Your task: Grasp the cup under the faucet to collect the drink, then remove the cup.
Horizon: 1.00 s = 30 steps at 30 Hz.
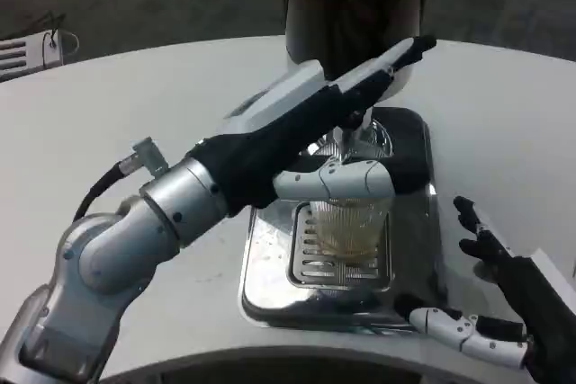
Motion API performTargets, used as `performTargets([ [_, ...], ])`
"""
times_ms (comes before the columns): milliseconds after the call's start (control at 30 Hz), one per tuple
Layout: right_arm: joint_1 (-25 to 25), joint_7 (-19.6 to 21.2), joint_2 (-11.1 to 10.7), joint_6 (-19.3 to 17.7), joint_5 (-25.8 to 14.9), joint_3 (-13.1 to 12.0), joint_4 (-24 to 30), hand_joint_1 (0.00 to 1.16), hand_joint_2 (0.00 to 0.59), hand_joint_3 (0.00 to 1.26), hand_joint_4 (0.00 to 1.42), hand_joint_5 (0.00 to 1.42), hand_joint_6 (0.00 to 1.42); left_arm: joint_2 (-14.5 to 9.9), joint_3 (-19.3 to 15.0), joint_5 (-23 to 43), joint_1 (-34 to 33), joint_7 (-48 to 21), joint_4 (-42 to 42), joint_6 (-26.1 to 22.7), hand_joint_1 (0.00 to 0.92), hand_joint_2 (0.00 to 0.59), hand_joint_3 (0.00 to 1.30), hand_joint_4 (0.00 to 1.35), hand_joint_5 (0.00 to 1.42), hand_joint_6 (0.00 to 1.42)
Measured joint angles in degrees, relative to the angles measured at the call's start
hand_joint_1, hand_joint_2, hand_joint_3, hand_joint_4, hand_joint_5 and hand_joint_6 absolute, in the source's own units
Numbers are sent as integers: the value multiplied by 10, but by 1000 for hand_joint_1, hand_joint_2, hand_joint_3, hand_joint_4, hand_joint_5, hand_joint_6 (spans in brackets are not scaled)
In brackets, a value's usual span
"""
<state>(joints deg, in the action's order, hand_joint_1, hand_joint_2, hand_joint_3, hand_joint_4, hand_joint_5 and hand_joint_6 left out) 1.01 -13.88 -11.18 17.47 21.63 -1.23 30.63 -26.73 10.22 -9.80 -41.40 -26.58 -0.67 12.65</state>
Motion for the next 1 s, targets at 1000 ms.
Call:
performTargets([
  [1000, -165, 103, 23, -56, -21, 50, -188, 827, 213, 0, 0, 55, 61, -30, -6, 0, 0, -29, 49, -43, 0, 0, 0, 0, 0, 40],
])
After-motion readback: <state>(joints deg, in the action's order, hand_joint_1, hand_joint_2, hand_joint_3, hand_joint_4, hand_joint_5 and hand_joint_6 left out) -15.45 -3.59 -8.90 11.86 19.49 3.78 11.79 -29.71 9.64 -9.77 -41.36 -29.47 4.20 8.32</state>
